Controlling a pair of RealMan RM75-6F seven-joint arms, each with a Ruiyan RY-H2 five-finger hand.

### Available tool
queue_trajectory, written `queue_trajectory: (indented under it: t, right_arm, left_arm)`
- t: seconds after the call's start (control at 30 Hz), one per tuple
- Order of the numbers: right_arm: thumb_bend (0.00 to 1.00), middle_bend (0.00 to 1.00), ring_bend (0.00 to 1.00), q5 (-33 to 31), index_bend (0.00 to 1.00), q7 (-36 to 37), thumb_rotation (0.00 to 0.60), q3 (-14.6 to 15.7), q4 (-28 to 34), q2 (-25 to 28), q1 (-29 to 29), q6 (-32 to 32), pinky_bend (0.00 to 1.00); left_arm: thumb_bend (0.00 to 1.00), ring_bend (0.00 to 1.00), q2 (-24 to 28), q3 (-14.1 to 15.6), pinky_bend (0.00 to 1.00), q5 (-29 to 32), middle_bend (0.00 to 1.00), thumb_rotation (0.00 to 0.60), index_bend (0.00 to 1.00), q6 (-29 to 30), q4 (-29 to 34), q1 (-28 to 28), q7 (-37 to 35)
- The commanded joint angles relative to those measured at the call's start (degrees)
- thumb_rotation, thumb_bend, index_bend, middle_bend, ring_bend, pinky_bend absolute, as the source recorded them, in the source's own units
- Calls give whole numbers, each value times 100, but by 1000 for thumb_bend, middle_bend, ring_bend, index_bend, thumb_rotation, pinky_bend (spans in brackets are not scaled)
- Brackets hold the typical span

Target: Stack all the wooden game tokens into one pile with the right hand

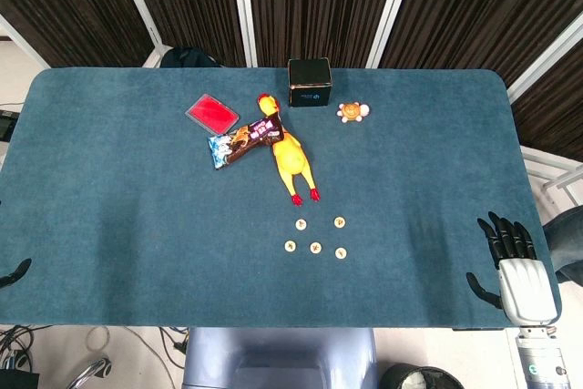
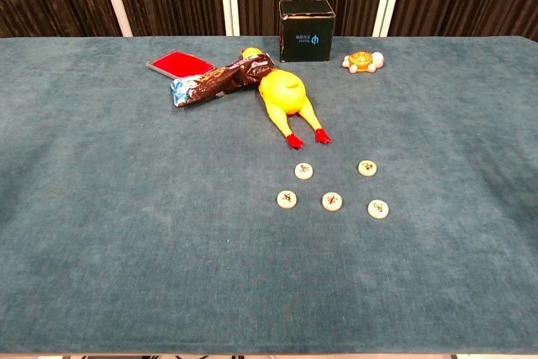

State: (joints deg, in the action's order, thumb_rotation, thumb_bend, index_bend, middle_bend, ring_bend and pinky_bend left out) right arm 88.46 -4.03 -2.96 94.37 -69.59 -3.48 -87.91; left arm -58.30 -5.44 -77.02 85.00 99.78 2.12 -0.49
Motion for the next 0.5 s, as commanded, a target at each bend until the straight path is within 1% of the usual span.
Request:
queue_trajectory:
  t: [0.03,0.5]
  right_arm:
    - [340,0,0,-30,93,-14,600,-7,13,12,1,24,0]
    - [340,0,0,-146,93,124,600,-68,71,7,19,34,0]
  left_arm:
    - [187,0,-5,3,160,-5,0,600,103,4,-1,0,11]
    - [187,0,-31,-12,160,-43,0,600,103,57,-12,-11,-76]
